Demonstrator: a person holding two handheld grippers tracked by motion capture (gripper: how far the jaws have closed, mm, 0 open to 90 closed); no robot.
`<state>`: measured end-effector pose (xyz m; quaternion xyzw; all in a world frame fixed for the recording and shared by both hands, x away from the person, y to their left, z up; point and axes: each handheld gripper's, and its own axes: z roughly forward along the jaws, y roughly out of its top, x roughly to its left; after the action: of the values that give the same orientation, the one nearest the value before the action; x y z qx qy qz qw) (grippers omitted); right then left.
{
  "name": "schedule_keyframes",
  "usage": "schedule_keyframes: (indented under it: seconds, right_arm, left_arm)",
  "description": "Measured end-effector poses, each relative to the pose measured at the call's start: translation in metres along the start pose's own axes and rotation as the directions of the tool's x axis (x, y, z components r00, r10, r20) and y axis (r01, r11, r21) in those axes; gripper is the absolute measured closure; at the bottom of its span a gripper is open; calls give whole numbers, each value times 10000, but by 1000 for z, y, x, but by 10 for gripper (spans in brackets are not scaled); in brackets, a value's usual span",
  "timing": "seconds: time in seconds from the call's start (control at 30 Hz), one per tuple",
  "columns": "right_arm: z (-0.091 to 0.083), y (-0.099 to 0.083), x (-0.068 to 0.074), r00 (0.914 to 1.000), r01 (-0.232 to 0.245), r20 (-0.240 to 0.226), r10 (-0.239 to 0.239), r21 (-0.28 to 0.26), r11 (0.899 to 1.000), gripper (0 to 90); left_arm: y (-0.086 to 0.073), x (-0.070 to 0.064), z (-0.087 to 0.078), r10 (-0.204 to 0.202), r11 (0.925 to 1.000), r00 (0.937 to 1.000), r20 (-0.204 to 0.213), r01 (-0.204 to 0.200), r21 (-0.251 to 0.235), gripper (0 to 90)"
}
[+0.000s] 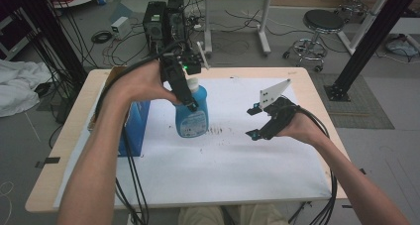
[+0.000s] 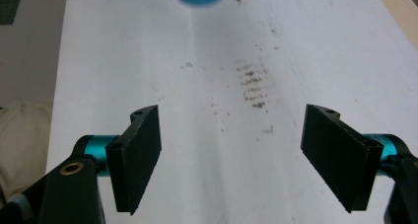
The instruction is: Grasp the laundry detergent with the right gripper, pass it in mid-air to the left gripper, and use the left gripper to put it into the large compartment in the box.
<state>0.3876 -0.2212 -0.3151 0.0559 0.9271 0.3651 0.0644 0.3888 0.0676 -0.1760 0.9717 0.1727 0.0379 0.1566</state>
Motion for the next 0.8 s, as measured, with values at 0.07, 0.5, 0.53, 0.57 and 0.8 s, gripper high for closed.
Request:
schedule_keyframes:
  seconds: [0.07, 0.5, 0.53, 0.57, 0.8]
  right_arm:
    - [-5, -4, -1, 9999, -107, 110, 105, 147, 9998, 220]
    - [-32, -33, -2, 9949, -712, 752, 668, 576, 9958, 130]
    - [-34, -34, -3, 9944, -768, 776, 722, 585, 9953, 130]
    - [-35, -36, -3, 9940, -789, 798, 741, 588, 9951, 129]
    - [-35, -47, -5, 9903, -1128, 886, 1066, 681, 9913, 130]
  left_arm:
    - [-4, 5, -10, -216, 9998, 9997, -87, 217, 3, 376]
    - [-32, 34, -68, -1488, 9883, 9858, -780, 1510, 229, 375]
    - [-34, 36, -73, -1552, 9873, 9845, -819, 1574, 206, 376]
    - [-37, 38, -79, -1626, 9863, 9828, -877, 1644, 145, 376]
    - [-58, 49, -104, -2117, 9771, 9699, -1203, 2126, -49, 375]
